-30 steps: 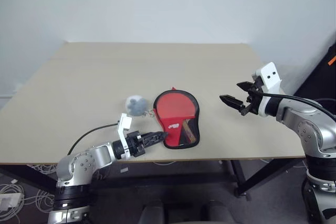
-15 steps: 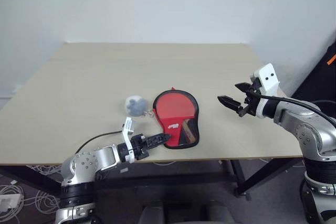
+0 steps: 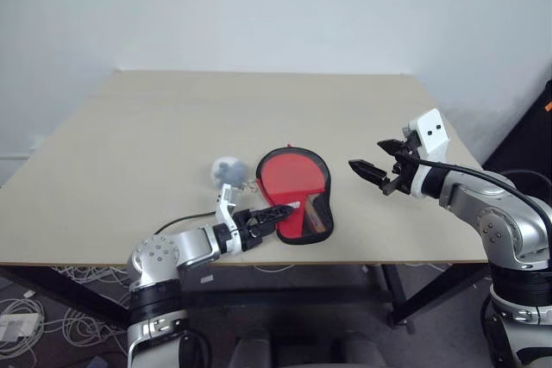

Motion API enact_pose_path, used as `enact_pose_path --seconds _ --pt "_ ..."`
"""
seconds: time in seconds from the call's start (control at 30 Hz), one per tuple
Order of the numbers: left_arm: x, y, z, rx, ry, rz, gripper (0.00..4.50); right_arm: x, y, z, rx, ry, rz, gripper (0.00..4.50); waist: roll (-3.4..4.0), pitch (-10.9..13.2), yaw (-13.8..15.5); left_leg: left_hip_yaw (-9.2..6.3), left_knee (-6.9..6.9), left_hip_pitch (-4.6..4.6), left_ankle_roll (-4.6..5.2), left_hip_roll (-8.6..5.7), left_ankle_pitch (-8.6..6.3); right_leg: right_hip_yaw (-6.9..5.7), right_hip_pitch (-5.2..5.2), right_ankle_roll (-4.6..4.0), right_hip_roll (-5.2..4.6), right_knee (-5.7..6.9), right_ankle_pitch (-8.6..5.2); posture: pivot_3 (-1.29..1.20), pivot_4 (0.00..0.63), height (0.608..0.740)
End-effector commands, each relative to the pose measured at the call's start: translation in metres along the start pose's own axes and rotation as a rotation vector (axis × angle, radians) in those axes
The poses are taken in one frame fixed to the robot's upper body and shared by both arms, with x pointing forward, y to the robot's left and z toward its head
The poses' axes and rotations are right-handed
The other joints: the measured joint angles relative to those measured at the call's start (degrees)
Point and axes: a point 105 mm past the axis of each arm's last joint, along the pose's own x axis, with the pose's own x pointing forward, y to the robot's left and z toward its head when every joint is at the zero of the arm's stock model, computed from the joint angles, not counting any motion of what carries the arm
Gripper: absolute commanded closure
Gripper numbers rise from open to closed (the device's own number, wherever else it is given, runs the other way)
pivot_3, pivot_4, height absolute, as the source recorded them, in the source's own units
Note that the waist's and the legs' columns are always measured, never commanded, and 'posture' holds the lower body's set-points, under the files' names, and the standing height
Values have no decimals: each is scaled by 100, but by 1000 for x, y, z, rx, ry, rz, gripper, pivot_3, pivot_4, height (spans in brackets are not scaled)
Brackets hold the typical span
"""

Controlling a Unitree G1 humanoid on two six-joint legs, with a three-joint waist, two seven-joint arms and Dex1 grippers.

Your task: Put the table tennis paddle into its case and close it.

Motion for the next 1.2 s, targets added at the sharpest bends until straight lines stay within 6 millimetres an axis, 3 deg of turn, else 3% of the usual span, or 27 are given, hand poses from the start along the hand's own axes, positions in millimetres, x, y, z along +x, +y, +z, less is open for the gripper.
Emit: enact_pose_path --seconds 0.03,0.27,0.5,0.6,0.97,1.2 --pt "9 -17 5 18 17 -43 20 -3 4 12 -26 -43 1 0 0 0 -2 -1 0 0 0 -1 0 0 0 -2 0 0 1 0 0 740" --pt "14 -14 2 7 65 11 20 -2 5 13 -21 -48 -1 0 0 0 -7 -2 -1 0 0 -1 0 0 -2 -4 1 1 2 0 0 740" --pt "11 3 -8 -7 123 102 20 0 6 16 -18 -55 -1 0 0 0 -9 -2 -3 4 -1 -1 0 0 -1 -7 1 1 3 0 0 740" --pt "10 9 -16 -10 168 133 550 1 6 17 -16 -58 0 0 0 0 -18 -1 -5 7 -1 -1 0 1 0 -6 1 1 3 0 0 740" --pt "0 34 -34 3 291 281 4327 4 11 19 -7 -65 13 0 3 -2 -19 1 -11 19 -6 0 -4 2 6 -15 1 2 -4 0 0 740" --pt "4 27 -31 65 299 253 4470 5 14 20 -4 -69 21 0 24 -16 -44 11 -26 43 -9 0 -5 13 15 -7 0 1 -15 0 0 740"
